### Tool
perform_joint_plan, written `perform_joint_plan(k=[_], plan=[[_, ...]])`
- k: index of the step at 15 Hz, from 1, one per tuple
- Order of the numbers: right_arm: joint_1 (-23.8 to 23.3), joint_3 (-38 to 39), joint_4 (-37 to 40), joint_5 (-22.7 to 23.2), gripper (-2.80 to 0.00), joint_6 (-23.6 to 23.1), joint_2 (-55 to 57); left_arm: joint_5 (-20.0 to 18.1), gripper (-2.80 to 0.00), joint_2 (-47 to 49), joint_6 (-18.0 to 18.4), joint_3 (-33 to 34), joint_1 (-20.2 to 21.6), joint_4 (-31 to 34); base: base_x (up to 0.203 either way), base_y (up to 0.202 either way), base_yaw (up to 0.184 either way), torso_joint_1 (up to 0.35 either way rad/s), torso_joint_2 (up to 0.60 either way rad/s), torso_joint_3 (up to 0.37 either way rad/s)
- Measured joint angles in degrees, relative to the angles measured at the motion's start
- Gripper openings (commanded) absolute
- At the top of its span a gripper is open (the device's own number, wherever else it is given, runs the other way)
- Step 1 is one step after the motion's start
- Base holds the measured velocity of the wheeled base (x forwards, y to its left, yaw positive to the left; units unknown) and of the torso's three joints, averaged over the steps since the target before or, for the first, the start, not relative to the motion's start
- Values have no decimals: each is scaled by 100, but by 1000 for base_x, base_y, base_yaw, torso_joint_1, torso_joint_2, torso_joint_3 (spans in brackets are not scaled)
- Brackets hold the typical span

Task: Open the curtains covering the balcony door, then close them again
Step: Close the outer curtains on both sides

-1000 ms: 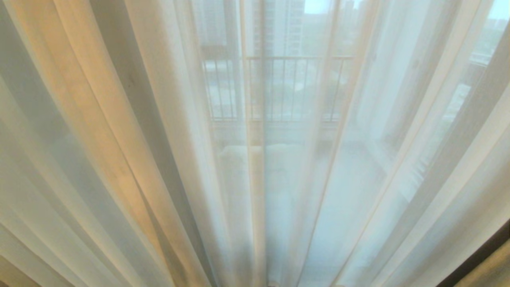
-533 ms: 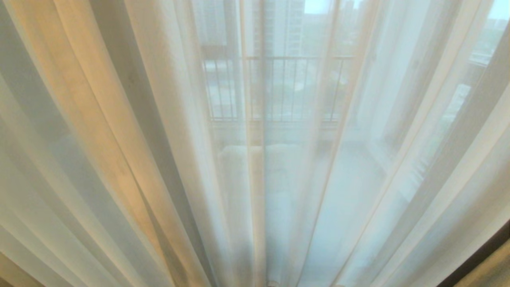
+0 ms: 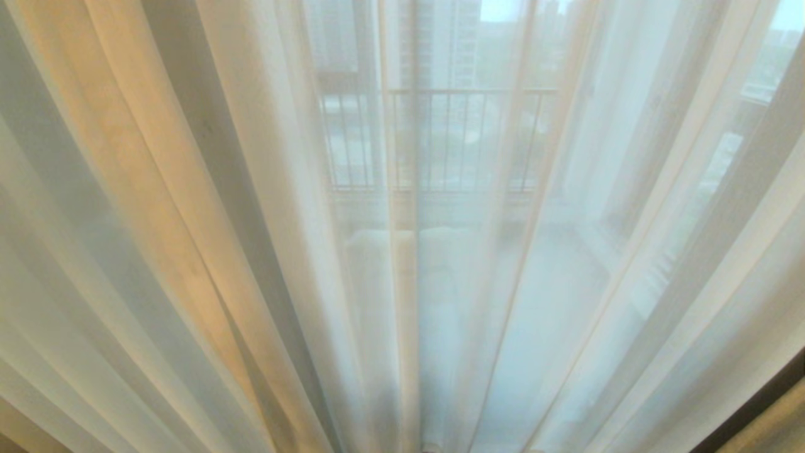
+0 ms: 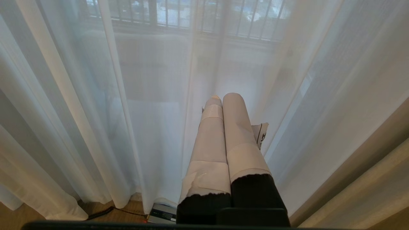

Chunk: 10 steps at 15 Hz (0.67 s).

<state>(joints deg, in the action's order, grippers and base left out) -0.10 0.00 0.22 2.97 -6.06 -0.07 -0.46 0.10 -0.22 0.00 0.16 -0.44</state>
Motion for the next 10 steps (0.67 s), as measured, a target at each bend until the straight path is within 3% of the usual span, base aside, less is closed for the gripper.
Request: perform_joint_plan(k=[10], plan=[[0,0,2,-2,-280,2,0,4,-280,0,-11,0,0,2,0,0,0,0,0,0]])
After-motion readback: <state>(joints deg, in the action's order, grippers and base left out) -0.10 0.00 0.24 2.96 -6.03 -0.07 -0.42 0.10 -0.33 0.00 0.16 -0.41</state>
